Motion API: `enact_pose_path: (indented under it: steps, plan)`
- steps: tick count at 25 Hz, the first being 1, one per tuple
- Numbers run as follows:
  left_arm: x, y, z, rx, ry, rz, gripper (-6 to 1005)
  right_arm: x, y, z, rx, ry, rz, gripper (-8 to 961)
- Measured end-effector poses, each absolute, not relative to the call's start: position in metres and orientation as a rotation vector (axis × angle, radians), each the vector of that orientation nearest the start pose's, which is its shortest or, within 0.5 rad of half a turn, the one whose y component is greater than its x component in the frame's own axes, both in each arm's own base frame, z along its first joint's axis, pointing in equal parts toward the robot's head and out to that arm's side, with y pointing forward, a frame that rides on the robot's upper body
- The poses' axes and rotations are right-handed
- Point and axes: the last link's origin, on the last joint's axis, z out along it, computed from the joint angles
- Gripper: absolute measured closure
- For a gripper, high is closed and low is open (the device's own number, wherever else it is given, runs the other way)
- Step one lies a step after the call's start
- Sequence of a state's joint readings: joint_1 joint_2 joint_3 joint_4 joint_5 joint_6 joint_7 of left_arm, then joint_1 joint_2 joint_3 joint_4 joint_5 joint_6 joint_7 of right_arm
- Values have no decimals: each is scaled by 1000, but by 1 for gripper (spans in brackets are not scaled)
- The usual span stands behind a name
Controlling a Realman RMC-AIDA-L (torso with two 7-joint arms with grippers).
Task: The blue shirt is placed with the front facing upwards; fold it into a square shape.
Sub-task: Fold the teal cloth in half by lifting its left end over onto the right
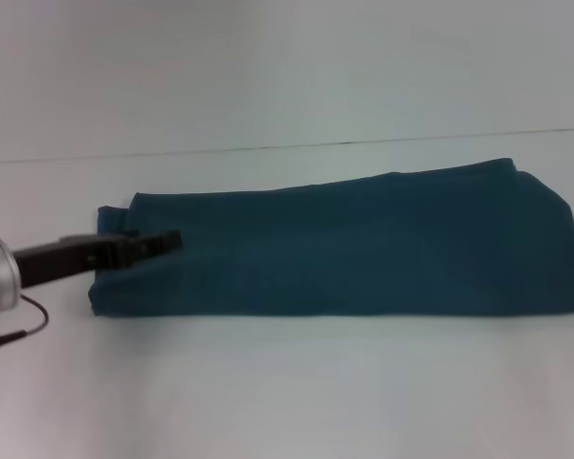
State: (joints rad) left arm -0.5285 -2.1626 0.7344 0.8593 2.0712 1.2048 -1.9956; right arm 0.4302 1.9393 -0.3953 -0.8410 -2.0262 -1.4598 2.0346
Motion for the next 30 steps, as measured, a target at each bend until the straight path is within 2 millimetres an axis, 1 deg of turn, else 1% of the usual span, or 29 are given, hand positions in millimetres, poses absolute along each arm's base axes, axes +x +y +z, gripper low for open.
enact_pose_path:
  steps: [3, 6, 11, 17, 22, 25, 30]
  plan:
    - [-268, 376, -6, -2264, -1258, -602, 200, 332, 338, 140, -2046, 1320, 793, 658]
    - [-271, 376, -17, -2265, -1266, -585, 202, 328, 336, 140, -2074, 1316, 812, 726]
    - [-272, 374, -31, -2290, -1266, -563, 205, 326, 336, 140, -2079, 1318, 819, 841]
    - [-279, 368, -44, -2316, -1267, -501, 206, 327, 336, 138, -2077, 1321, 819, 936]
    - [-287, 363, -46, -2310, -1273, -461, 206, 325, 338, 137, -2082, 1318, 819, 935]
    - [-290, 362, -42, -2297, -1273, -470, 206, 324, 339, 136, -2087, 1313, 817, 934]
    - [-283, 362, -32, -2325, -1244, -515, 206, 325, 340, 135, -2090, 1304, 811, 934]
